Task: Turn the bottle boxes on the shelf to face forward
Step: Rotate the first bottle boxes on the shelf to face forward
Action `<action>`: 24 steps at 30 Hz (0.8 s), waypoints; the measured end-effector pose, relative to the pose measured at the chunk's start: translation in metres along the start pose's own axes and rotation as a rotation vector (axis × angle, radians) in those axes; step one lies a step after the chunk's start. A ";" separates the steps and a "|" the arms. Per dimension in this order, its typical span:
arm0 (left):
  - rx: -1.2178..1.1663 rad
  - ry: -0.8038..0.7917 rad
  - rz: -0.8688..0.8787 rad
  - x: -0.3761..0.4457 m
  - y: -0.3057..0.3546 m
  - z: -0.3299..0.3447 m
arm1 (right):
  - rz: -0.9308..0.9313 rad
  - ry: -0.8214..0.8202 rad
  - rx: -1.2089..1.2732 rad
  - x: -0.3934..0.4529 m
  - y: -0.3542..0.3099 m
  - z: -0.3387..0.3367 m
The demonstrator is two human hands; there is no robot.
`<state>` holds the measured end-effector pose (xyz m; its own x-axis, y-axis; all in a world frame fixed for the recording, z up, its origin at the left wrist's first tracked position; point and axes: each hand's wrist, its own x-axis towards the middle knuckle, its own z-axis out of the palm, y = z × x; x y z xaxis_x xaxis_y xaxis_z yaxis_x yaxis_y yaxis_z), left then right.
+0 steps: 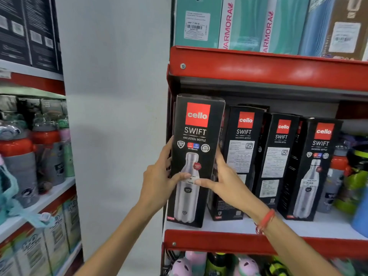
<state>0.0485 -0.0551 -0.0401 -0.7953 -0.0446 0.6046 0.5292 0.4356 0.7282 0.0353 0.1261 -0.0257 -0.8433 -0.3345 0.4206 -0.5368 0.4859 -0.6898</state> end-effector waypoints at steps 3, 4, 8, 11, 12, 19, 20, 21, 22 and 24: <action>0.066 0.074 -0.008 -0.006 0.000 0.014 | 0.020 0.001 0.009 0.002 0.007 0.004; 0.085 0.091 -0.013 -0.006 0.000 0.018 | 0.024 0.009 0.005 0.003 0.008 0.005; 0.162 0.108 -0.030 -0.001 0.000 0.029 | 0.033 0.088 -0.002 0.007 0.016 0.008; 0.236 0.096 -0.046 0.005 0.001 0.032 | 0.030 0.164 -0.042 0.010 0.020 0.013; 0.247 0.095 -0.061 0.006 0.002 0.033 | 0.036 0.188 -0.062 0.011 0.021 0.015; 0.289 0.145 -0.057 0.000 0.002 0.042 | -0.108 0.688 -0.214 -0.005 0.024 0.003; 0.296 0.205 -0.026 -0.002 0.004 0.046 | -0.107 0.803 -0.299 -0.005 0.027 0.001; 0.298 0.277 0.036 -0.002 0.008 0.051 | -0.058 0.884 -0.376 -0.003 0.030 -0.001; 0.292 0.345 0.125 -0.003 0.013 0.056 | 0.040 0.913 -0.420 0.000 0.033 -0.001; 0.272 0.444 0.318 -0.002 0.023 0.067 | 0.270 0.812 -0.396 0.006 0.036 0.003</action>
<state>0.0425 0.0149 -0.0463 -0.3805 -0.2200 0.8982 0.5793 0.7005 0.4169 0.0112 0.1390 -0.0495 -0.6208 0.4218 0.6608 -0.1645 0.7540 -0.6359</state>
